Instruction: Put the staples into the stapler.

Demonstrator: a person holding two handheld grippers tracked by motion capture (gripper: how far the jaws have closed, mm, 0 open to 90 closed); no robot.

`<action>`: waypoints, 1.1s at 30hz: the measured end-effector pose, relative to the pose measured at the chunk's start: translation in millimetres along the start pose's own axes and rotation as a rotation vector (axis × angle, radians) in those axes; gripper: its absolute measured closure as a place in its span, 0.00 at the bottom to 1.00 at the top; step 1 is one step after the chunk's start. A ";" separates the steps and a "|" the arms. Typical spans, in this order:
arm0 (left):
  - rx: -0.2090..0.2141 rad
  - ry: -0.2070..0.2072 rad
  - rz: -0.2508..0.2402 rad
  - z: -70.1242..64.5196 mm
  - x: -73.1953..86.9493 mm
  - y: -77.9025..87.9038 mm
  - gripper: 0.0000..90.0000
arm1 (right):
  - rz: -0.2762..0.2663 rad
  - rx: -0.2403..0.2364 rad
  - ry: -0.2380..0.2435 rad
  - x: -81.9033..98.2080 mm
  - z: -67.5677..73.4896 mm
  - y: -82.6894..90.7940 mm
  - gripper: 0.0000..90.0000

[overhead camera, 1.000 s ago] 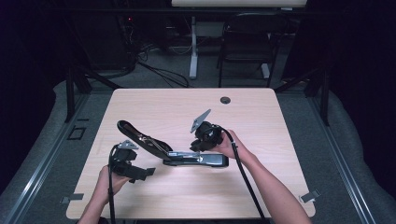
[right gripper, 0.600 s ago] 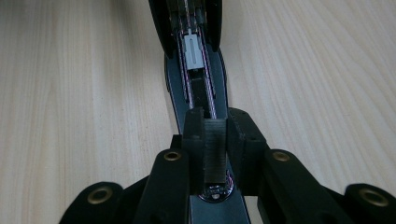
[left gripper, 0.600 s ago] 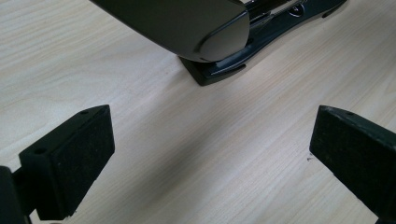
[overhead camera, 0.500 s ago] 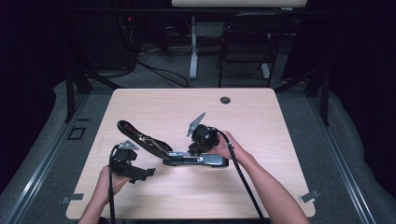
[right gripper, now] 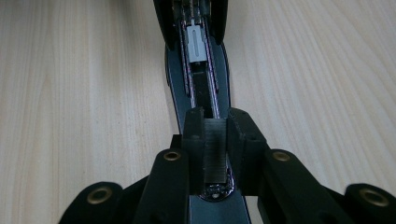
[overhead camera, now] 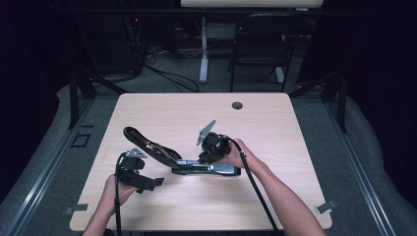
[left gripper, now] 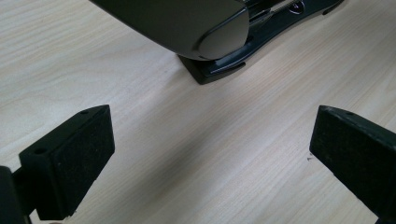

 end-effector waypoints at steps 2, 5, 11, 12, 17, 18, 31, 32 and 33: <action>-0.002 -0.004 0.001 0.1 0.2 -0.2 0.00 | 0.005 0.002 0.015 -0.4 0.4 -0.2 0.87; -0.003 -0.004 0.001 0.2 0.2 -0.1 0.00 | 0.002 0.002 0.019 -0.8 0.8 -1.2 0.87; 0.005 -0.002 0.000 -0.5 0.2 0.1 0.00 | 0.024 0.016 0.052 -1.3 1.3 -2.2 0.87; 0.004 -0.002 0.000 -0.4 0.2 0.1 0.00 | 0.024 0.016 0.053 -1.4 1.4 -2.2 0.87; 0.005 -0.003 0.002 -0.5 0.2 0.0 0.00 | 0.012 0.017 0.056 -1.4 2.1 -1.7 0.87; 0.003 -0.003 0.002 -0.5 0.3 0.0 0.00 | 0.011 0.018 0.059 -1.1 2.3 -1.5 0.87; 0.007 -0.002 -0.001 -1.2 0.1 -0.1 0.00 | -0.040 0.022 0.044 2.4 3.0 2.6 0.87; 0.011 -0.003 -0.001 -1.5 0.1 -0.2 0.00 | -0.038 0.022 0.046 3.2 2.6 3.4 0.87; 0.011 -0.002 -0.002 -1.7 0.1 -0.3 0.00 | -0.042 0.022 0.045 3.2 2.7 3.6 0.87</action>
Point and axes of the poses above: each handheld gripper's, and its own axes: y roughly backward along the jaws, x roughly out of its underside, z roughly to its left, the point moved 9 cm from there along -y, roughly forward along the jaws, and after that the axes turned 13 degrees about y, right-handed, at the moved point
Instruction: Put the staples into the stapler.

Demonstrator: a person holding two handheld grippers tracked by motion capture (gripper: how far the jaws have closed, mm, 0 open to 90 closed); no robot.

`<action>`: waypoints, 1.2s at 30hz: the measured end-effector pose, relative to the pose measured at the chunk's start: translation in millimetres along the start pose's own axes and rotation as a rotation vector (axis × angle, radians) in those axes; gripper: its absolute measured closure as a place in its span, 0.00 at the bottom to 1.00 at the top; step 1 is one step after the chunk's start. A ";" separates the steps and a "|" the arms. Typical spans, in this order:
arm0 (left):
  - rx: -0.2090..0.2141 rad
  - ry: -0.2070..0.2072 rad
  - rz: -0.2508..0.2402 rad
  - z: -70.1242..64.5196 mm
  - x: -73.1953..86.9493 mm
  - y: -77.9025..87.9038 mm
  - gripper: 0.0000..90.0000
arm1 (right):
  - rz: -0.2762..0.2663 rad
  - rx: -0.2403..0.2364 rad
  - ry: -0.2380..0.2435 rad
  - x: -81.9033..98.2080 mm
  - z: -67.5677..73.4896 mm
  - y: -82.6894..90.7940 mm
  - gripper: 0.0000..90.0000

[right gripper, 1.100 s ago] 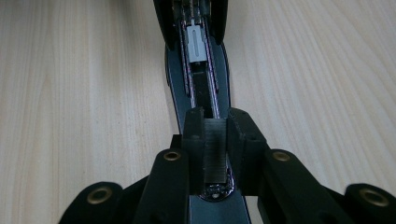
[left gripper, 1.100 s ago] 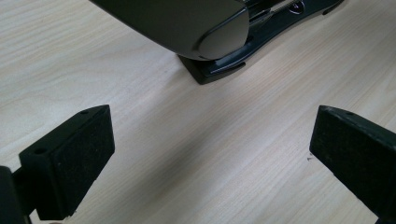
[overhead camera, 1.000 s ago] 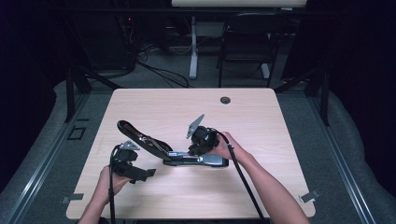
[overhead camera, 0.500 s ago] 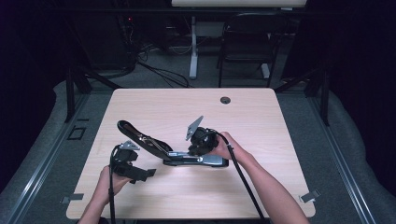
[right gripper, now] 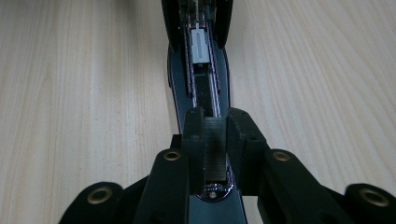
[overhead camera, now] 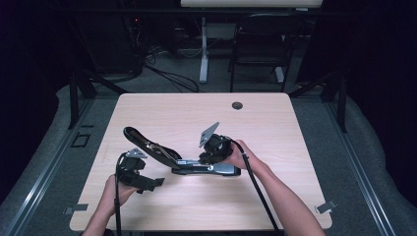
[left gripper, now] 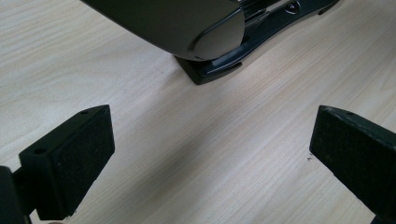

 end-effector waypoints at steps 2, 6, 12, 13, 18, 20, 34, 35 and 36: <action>-0.001 -0.001 0.000 0.0 0.0 0.0 0.00 | -0.008 -0.001 -0.005 -0.2 0.6 0.0 0.87; -0.003 0.000 0.001 -0.3 0.1 -0.3 0.00 | -0.006 0.002 -0.001 0.7 0.3 1.7 0.87; 0.001 -0.005 -0.008 -2.0 -1.0 -0.5 0.00 | -0.015 0.005 0.001 1.5 0.6 4.1 0.87; 0.001 -0.005 -0.009 -1.9 -1.1 -0.4 0.00 | -0.016 0.006 0.005 1.5 0.6 4.7 0.87; 0.001 -0.003 -0.009 -1.8 -1.1 -0.4 0.00 | -0.002 0.009 -0.002 7.4 0.8 6.0 0.87; 0.000 -0.003 -0.008 -1.7 -1.2 -0.7 0.00 | -0.010 0.010 -0.005 8.3 0.3 7.3 0.87; 0.003 -0.010 -0.003 -2.0 -0.9 -0.8 0.00 | -0.021 0.018 -0.002 6.7 0.4 4.9 0.87; 0.002 -0.010 -0.003 -1.9 -0.9 -0.8 0.00 | -0.025 0.018 -0.002 6.1 0.4 4.6 0.87; 0.002 -0.010 -0.003 -1.9 -0.9 -0.8 0.00 | -0.031 0.021 -0.004 5.4 0.2 4.5 0.87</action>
Point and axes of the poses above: each handheld gripper's, and its own axes: y roughly backward along the jaws, x roughly out of its underside, z roughly to its left, the point moved 9 cm from there along -y, roughly forward along the jaws, and after that the axes turned 13 degrees about y, right-handed, at the moved point
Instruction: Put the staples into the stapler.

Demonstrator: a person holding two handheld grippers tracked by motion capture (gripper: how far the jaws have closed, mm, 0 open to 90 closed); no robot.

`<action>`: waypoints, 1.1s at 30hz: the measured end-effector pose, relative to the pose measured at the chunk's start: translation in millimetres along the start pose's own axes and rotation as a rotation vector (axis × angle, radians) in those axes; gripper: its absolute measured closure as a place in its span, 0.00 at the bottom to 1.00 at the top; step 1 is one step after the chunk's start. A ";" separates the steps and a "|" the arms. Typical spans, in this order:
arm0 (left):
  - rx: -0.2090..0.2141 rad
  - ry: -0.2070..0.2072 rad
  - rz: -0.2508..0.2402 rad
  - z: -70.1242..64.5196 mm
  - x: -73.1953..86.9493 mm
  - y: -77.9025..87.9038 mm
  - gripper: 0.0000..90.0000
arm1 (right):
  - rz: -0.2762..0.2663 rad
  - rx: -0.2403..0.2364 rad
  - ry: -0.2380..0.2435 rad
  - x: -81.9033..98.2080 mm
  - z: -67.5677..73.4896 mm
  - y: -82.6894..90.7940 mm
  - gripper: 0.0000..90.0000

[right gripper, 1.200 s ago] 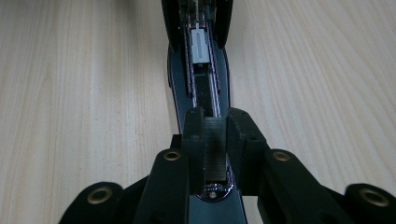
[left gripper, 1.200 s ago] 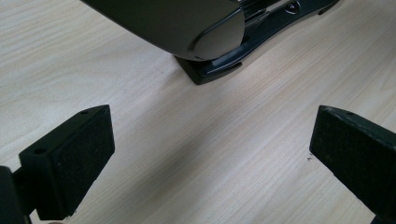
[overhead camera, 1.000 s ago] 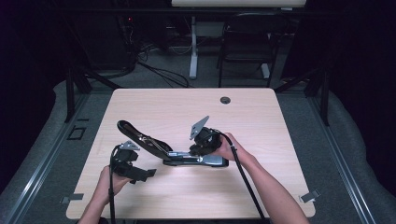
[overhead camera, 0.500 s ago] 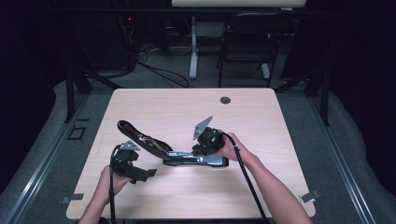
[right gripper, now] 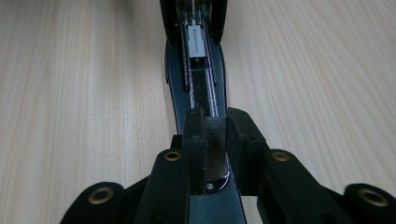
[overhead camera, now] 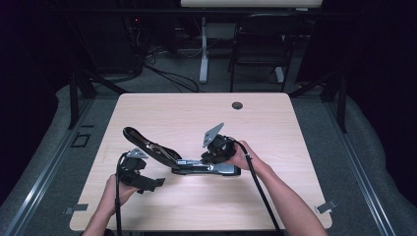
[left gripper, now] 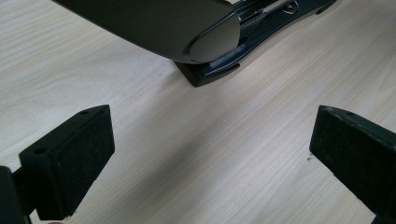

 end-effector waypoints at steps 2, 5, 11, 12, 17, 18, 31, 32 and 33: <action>-0.001 -0.001 0.000 0.2 0.1 0.1 0.00 | -0.007 -0.005 -0.004 -1.1 0.3 -1.0 0.87; 0.000 0.004 -0.004 -0.3 -0.1 0.0 0.00 | -0.003 -0.010 -0.009 0.1 -0.2 -3.0 0.87; -0.002 0.002 -0.001 -0.3 0.1 0.1 0.00 | -0.003 -0.017 -0.010 1.2 -0.6 -2.8 0.87; -0.003 0.002 -0.003 -0.3 0.0 0.1 0.00 | 0.000 -0.017 -0.008 2.2 -0.4 -3.9 0.87; 0.000 0.006 -0.006 -0.2 -0.3 0.2 0.00 | -0.001 -0.020 0.002 3.3 0.2 -4.5 0.87; 0.005 0.005 -0.005 -0.6 -0.3 0.0 0.00 | -0.003 -0.016 -0.002 2.9 0.3 -5.4 0.87; 0.003 0.014 -0.010 0.1 -0.7 0.5 0.00 | 0.042 -0.018 0.033 3.6 2.5 -9.6 0.86; 0.003 0.015 -0.010 0.2 -0.7 0.6 0.00 | 0.044 -0.016 0.036 3.5 2.4 -9.6 0.86; 0.003 0.015 -0.010 0.2 -0.7 0.6 0.00 | 0.044 -0.016 0.036 3.5 2.4 -9.6 0.86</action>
Point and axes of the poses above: each handheld gripper's, and its own axes: y roughly backward along the jaws, x roughly out of its underside, z roughly to its left, the point moved 9 cm from there along -y, roughly forward along the jaws, and after that the axes turned 13 degrees about y, right-handed, at the moved point
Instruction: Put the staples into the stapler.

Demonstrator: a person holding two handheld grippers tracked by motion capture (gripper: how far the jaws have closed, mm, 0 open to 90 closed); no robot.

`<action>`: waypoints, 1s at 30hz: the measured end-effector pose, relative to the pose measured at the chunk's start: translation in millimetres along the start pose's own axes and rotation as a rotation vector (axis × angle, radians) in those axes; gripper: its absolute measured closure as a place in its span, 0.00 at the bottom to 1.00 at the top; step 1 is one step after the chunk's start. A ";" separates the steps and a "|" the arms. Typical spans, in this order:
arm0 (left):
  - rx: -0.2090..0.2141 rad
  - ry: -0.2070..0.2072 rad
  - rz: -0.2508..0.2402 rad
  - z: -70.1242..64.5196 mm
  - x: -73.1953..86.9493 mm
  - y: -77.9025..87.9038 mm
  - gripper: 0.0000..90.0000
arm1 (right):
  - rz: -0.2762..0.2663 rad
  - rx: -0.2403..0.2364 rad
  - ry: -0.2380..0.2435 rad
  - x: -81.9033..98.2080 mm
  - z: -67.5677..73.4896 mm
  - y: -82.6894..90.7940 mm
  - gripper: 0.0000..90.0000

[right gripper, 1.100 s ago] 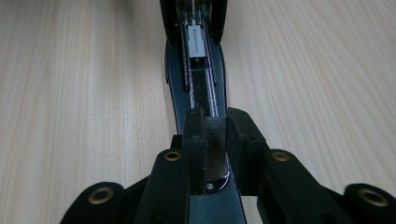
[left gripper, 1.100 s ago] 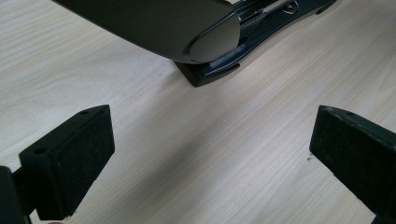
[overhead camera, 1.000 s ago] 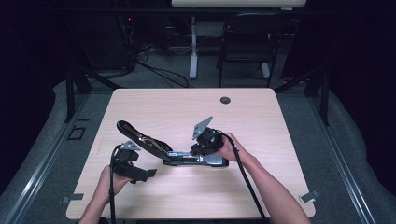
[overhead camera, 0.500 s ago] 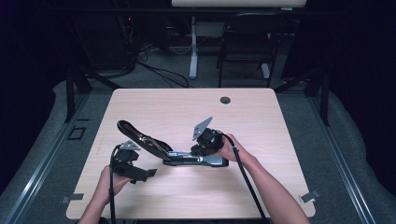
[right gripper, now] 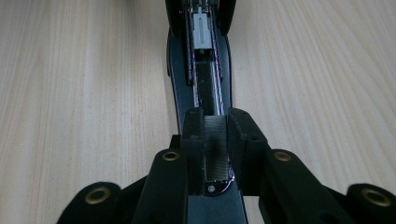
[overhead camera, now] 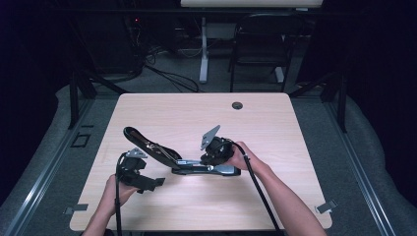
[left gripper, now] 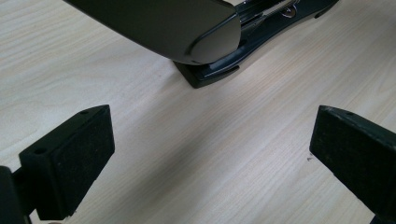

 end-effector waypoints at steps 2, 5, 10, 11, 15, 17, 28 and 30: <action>0.007 0.002 0.000 -0.1 -0.1 0.0 0.00 | 0.001 0.002 0.001 -0.1 -0.1 -0.1 0.86; 0.001 -0.001 0.002 -0.2 0.1 -0.2 0.00 | 0.003 0.003 0.005 -0.9 0.2 -0.6 0.86; 0.000 0.000 0.003 -0.2 0.3 -0.2 0.00 | 0.013 -0.002 0.005 -1.4 0.1 -0.6 0.86; 0.001 0.000 0.004 0.0 0.3 -0.3 0.00 | 0.014 -0.002 0.004 -1.5 0.1 -0.7 0.83; 0.004 -0.001 0.005 -0.3 0.5 -0.5 0.00 | 0.014 -0.001 0.006 -1.6 0.2 -0.4 0.81; 0.000 0.000 0.003 0.0 0.4 -0.3 0.00 | 0.009 0.002 0.003 -2.3 0.3 0.0 0.80; -0.005 0.008 -0.003 2.4 -0.6 1.1 0.00 | 0.031 0.032 -0.053 -5.5 2.2 10.5 0.51; -0.007 0.012 -0.006 2.9 -0.6 1.5 0.00 | 0.045 0.028 -0.075 -4.5 3.4 13.6 0.45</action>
Point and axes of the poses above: each handheld gripper's, and its own axes: y roughly backward along the jaws, x roughly out of its underside, z roughly to its left, the point moved 9 cm from there along -y, roughly forward along the jaws, and after that the axes turned 13 degrees about y, right-handed, at the moved point
